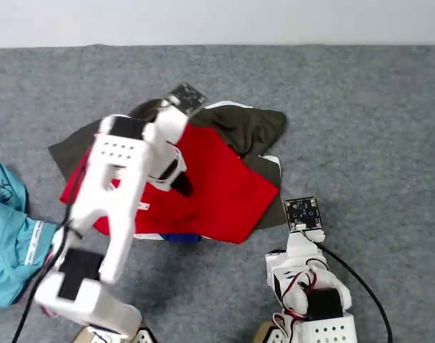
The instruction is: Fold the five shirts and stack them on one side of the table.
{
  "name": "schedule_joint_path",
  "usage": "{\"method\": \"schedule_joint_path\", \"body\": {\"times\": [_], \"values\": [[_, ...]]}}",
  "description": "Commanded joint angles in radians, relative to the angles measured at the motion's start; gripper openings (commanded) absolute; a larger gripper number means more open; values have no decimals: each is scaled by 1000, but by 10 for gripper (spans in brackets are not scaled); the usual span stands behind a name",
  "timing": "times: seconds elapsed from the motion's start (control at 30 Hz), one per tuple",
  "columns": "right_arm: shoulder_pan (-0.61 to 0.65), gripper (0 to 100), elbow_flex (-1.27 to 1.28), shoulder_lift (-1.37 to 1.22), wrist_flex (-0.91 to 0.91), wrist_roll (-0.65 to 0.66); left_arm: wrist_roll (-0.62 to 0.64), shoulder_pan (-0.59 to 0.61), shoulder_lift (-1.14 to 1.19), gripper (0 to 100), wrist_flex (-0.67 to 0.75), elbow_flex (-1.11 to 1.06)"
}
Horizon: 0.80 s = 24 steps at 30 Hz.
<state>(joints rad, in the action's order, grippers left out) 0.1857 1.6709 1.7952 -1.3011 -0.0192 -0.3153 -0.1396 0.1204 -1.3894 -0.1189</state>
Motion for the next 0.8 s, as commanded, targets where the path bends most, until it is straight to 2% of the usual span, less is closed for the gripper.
{"method": "schedule_joint_path", "body": {"times": [0.0, 0.23, 0.3, 0.43, 0.6, 0.77], "values": [[2, 10, 12, 12, -2, -8, 11, -11, 98, 313, 86, 4], [2, 10, 12, 12, -2, -8, 92, 0, 259, 289, 147, 4], [2, 10, 12, 12, -2, -8, 68, -5, 259, 220, 146, 4], [2, 10, 12, 12, -2, -8, -11, -5, 238, 0, 101, 35], [2, 10, 12, 12, -2, -8, -46, 37, 92, 4, -78, 96], [2, 10, 12, 12, -2, -8, -3, 195, -173, 4, -120, 140]]}}
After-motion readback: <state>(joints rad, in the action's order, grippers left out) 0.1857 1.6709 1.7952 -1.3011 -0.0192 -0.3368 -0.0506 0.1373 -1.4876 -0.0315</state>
